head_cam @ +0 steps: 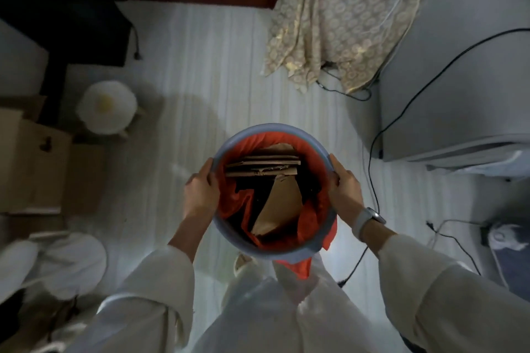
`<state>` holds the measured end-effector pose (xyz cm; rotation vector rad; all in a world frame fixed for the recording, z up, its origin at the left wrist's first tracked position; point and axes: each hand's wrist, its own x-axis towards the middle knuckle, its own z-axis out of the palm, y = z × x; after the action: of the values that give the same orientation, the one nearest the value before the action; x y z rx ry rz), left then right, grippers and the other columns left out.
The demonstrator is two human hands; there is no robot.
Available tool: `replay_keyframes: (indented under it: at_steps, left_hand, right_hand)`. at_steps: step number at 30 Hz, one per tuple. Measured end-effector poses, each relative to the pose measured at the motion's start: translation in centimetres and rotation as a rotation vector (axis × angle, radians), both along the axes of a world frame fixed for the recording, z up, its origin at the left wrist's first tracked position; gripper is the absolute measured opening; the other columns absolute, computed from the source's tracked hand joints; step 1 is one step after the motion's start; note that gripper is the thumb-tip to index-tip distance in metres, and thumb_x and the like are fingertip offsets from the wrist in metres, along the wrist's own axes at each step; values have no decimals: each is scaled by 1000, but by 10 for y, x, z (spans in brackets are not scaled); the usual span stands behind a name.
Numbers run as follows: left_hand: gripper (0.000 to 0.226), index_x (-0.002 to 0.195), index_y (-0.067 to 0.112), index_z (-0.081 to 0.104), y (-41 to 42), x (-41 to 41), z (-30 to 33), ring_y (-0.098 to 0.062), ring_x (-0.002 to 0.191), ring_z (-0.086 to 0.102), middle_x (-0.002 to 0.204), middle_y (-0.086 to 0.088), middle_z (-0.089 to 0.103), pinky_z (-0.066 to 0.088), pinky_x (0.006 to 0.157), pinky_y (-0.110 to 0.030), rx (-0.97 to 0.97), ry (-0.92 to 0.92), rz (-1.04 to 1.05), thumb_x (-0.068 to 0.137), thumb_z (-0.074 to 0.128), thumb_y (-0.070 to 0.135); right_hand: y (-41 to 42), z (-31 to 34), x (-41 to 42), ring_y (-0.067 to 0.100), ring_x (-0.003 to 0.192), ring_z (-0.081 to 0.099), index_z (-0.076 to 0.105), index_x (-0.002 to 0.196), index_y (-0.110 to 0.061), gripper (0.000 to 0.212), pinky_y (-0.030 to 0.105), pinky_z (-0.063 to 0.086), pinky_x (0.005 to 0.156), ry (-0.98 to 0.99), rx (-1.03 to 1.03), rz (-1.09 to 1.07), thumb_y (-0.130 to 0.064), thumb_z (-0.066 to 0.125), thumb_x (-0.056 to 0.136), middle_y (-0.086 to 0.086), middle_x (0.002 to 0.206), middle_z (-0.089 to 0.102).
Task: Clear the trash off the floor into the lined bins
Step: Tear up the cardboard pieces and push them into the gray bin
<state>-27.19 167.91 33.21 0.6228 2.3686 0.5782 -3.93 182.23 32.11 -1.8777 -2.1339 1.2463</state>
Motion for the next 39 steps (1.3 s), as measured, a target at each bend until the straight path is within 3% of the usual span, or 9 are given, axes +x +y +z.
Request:
replay_keyframes:
  at_steps: [6, 12, 21, 30, 39]
  left_hand:
    - [42, 138, 19, 42, 155, -12, -29, -33, 100, 59, 112, -14, 64, 39, 75, -27, -12, 24, -148, 96, 38, 13]
    - [44, 139, 17, 40, 305, -26, -76, -40, 97, 59, 107, -24, 63, 45, 80, -38, -10, 42, -331, 96, 40, 12]
    - [45, 142, 18, 35, 484, -38, -219, -38, 92, 59, 104, -23, 62, 46, 78, -39, -69, -35, -546, 97, 36, 13]
    - [54, 145, 19, 27, 579, -37, -379, -32, 72, 51, 92, -25, 55, 39, 65, -33, -179, -50, -666, 93, 36, 7]
    - [54, 144, 19, 27, 625, -12, -402, -29, 71, 46, 89, -15, 40, 41, 67, -37, -90, -47, -685, 93, 36, 5]
  right_hand:
    - [123, -29, 3, 37, 96, 55, 31, 142, -27, 47, 37, 44, 83, -23, -14, -133, -18, 36, 96, 20, 108, 53]
    - [222, -59, 2, 40, 98, 53, 28, 144, -24, 48, 39, 43, 83, -51, 2, -277, -14, 34, 97, 23, 115, 49]
    - [359, -189, -5, 42, 97, 56, 26, 144, -23, 54, 43, 46, 83, -192, -43, -421, -9, 35, 93, 25, 121, 50]
    - [440, -340, -5, 39, 91, 54, 17, 145, -28, 59, 37, 43, 79, -250, -182, -465, -7, 34, 93, 25, 115, 44]
    - [485, -380, 14, 42, 89, 54, 16, 146, -27, 63, 43, 45, 80, -269, -155, -484, -4, 35, 91, 22, 120, 41]
